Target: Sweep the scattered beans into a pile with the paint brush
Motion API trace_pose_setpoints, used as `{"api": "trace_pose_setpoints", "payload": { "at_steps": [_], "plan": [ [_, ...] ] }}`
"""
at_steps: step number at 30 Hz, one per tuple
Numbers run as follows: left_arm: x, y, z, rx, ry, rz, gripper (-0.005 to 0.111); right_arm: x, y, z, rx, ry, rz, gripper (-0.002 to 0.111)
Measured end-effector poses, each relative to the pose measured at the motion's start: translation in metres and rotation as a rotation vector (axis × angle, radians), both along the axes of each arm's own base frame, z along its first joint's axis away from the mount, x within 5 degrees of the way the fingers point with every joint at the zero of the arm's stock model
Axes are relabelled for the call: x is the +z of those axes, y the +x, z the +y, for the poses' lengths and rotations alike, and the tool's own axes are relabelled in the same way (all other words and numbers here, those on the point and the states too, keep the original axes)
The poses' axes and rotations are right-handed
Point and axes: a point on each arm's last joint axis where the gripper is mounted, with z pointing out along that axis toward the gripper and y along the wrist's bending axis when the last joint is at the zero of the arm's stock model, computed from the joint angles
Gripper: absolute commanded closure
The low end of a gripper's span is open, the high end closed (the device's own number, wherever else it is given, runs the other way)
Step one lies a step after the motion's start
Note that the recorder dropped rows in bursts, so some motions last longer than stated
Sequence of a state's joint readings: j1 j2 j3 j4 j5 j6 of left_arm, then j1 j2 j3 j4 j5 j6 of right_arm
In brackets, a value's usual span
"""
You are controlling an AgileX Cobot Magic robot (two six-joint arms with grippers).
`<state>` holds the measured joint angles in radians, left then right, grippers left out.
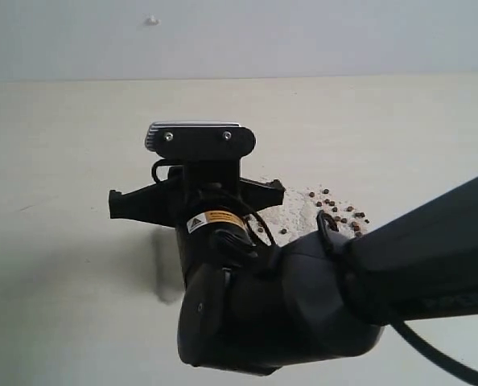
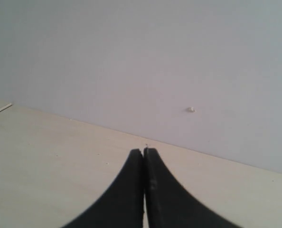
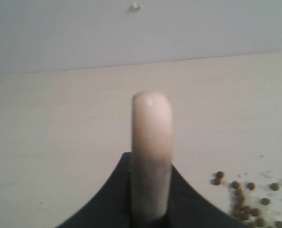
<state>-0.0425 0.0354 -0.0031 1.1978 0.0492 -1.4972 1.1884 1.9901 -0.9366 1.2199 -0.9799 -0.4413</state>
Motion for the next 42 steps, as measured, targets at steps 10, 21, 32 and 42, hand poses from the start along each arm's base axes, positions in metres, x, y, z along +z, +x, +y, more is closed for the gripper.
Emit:
{"api": "trace_pose_setpoints", "payload": {
  "at_steps": [10, 21, 32, 42],
  "plan": [
    [0.0, 0.0, 0.0, 0.0, 0.0, 0.0, 0.107, 0.004, 0.003, -0.017, -0.112, -0.275, -0.061, 0.108],
    [0.0, 0.0, 0.0, 0.0, 0.0, 0.0, 0.107, 0.007, 0.002, -0.017, -0.111, -0.277, -0.079, 0.108],
    [0.0, 0.0, 0.0, 0.0, 0.0, 0.0, 0.107, 0.046, -0.005, -0.013, -0.033, -0.115, -0.067, 0.108],
    [0.0, 0.0, 0.0, 0.0, 0.002, 0.0, 0.107, 0.056, -0.025, -0.054, 0.003, 0.043, -0.111, 0.108]
  ]
}}
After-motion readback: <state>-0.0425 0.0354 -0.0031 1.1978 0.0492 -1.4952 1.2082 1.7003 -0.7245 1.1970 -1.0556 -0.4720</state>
